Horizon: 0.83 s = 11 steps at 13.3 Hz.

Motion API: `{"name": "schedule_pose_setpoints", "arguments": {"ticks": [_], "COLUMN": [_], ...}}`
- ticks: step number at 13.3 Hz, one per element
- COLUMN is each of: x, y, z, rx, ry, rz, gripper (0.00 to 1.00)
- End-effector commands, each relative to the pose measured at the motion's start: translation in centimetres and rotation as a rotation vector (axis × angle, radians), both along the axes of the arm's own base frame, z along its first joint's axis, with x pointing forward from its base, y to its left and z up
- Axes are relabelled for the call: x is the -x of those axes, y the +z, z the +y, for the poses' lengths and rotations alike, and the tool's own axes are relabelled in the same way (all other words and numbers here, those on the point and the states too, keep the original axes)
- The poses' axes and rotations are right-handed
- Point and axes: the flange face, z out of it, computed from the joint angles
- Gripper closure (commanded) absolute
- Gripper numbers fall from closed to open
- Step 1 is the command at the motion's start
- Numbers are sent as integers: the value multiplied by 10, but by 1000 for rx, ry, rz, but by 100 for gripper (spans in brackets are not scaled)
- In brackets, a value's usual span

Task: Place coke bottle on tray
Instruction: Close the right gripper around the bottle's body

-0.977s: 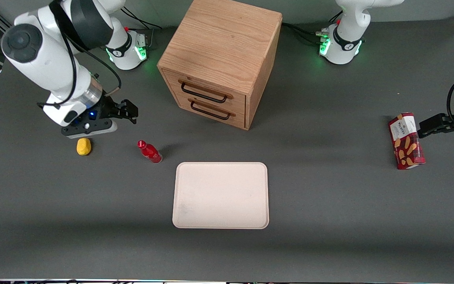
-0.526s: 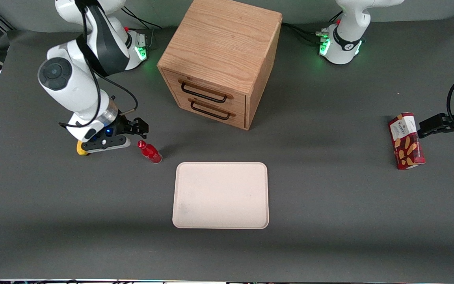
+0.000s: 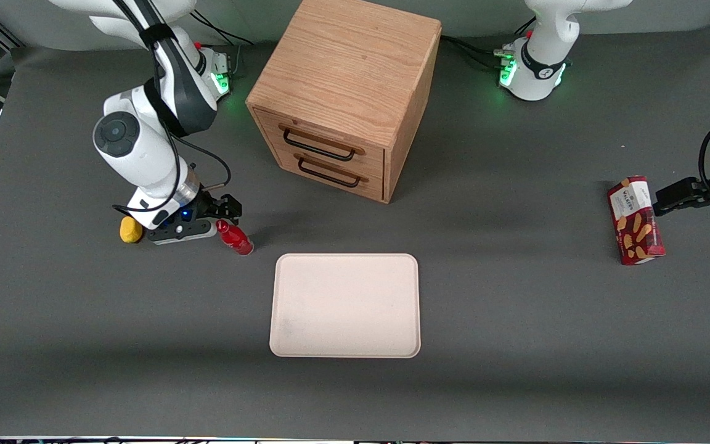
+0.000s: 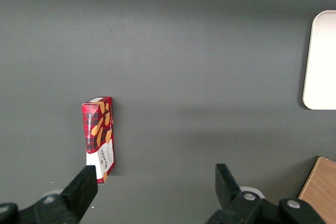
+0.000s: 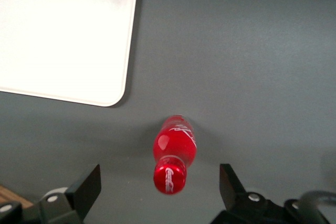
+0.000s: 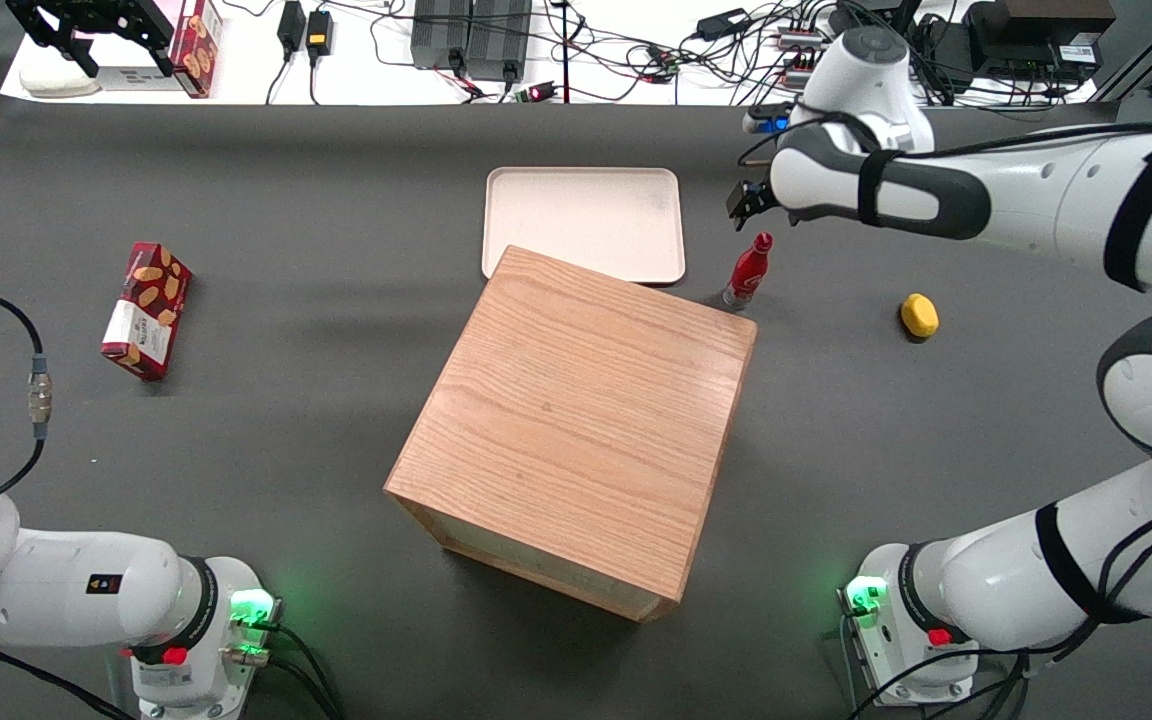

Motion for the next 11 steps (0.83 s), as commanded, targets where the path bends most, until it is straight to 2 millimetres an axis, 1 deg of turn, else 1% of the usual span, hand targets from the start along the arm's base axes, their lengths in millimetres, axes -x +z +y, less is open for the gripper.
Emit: {"name": "schedule_pose_setpoints", "arguments": {"ticks": [1,4,5,6,7,8,11], "x": [0,0,1,1,1,1,2], "y": [-21,-25,-25,-26,-25,-25,-24], "z": [-1,-1,-1,-2,-3,-2,-3], "rx": [-14,-11,-11,-10,-9,-8,-6], "ry": [-2,-2,-5,-8,-9,-9,-13], "rz": [-8,1,3,6,9,10,19], "gripper": [0,0,3,11,24,40,82]}}
